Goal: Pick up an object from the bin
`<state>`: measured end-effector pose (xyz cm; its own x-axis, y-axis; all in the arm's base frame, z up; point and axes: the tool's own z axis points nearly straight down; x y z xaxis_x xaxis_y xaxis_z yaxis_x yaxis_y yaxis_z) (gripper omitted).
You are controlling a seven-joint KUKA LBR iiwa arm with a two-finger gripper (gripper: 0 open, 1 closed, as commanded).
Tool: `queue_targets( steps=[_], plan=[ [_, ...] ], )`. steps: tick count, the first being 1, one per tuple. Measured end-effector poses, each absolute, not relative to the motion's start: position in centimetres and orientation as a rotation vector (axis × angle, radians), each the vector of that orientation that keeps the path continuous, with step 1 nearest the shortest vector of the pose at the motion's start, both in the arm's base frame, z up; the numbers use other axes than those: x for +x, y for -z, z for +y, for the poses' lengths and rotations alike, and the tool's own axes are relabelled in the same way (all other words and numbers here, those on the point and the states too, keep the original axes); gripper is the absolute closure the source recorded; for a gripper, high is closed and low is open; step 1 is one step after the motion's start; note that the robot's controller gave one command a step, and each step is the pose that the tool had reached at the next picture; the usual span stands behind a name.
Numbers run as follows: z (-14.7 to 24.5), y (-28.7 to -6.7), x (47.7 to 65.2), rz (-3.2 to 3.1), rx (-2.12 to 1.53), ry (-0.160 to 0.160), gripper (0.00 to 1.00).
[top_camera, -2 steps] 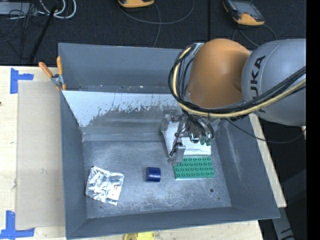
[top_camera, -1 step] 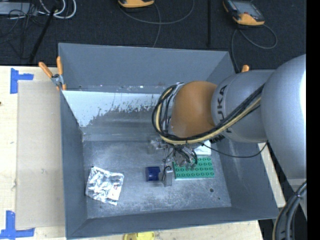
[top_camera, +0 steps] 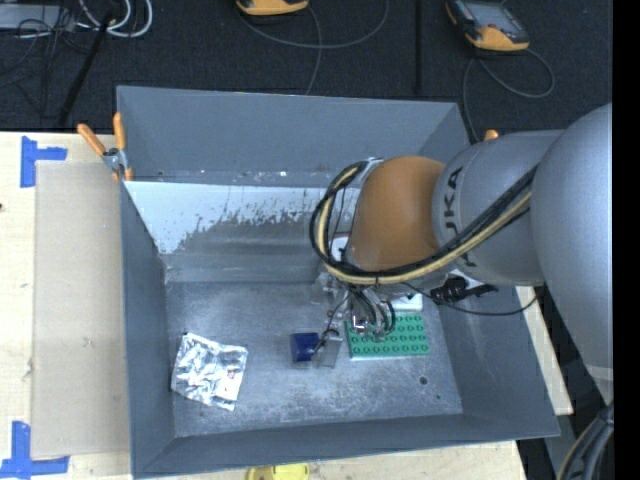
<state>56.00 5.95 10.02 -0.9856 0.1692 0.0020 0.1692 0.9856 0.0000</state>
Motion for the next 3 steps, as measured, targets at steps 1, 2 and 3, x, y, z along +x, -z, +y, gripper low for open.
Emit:
queue_targets(
  steps=[1, 2, 3],
  plan=[
    [5.1, -11.3, 54.8, -3.132, -0.204, -0.002, 0.00],
    [5.0, -6.7, 53.9, -3.112, -0.372, -0.001, 0.00],
    [7.7, -6.9, 52.5, -3.080, -0.595, 0.000, 0.00]
  ],
)
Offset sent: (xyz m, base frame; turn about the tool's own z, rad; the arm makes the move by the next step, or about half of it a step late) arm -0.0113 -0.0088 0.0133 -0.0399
